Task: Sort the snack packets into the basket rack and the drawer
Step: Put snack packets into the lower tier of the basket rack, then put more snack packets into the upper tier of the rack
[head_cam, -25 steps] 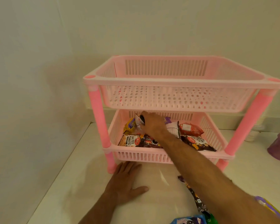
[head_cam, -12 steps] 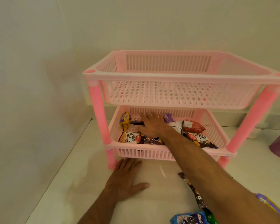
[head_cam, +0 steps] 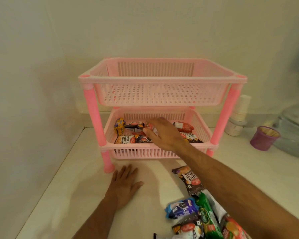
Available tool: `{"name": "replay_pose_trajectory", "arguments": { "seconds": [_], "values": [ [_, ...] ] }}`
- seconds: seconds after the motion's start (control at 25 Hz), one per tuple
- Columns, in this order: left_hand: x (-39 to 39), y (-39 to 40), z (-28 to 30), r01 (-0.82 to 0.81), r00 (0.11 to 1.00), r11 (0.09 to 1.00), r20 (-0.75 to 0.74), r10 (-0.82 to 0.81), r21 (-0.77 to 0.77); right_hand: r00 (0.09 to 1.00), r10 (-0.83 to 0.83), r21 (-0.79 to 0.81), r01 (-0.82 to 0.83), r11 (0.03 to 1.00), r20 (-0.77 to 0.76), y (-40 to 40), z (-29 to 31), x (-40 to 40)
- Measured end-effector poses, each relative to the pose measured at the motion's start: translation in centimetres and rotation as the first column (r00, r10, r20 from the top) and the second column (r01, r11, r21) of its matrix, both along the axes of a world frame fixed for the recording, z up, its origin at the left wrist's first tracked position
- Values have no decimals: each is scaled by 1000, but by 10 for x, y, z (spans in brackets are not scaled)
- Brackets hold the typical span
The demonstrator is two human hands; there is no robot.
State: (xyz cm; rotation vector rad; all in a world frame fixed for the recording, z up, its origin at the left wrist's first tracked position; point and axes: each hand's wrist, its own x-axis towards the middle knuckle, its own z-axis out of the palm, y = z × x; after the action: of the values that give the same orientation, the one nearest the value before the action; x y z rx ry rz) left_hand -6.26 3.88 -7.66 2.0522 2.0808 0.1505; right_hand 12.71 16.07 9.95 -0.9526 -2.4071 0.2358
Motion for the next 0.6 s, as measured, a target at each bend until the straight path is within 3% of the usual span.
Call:
{"name": "replay_pose_trajectory", "arguments": {
  "seconds": [0.12, 0.32, 0.4, 0.48, 0.6],
  "values": [
    [-1, -16, -2, 16, 998, 1000, 59, -17, 15, 997, -28, -45, 25, 999, -78, -44, -8, 50],
    [28, -41, 26, -53, 934, 999, 353, 49, 4, 991, -126, -111, 121, 986, -38, -101, -43, 148],
    [57, -59, 49, 11, 904, 997, 426, -42, 76, 998, -69, -146, 69, 987, 5, -114, -52, 185],
    [96, -82, 64, 202, 900, 972, 367, -234, 123, 995, 34, -165, -19, 986, 92, -119, -60, 218],
    [158, -110, 69, 477, 867, 879, 160, -472, 14, 947, 52, -214, 19, 977, 318, -122, -78, 253]
  ]
}}
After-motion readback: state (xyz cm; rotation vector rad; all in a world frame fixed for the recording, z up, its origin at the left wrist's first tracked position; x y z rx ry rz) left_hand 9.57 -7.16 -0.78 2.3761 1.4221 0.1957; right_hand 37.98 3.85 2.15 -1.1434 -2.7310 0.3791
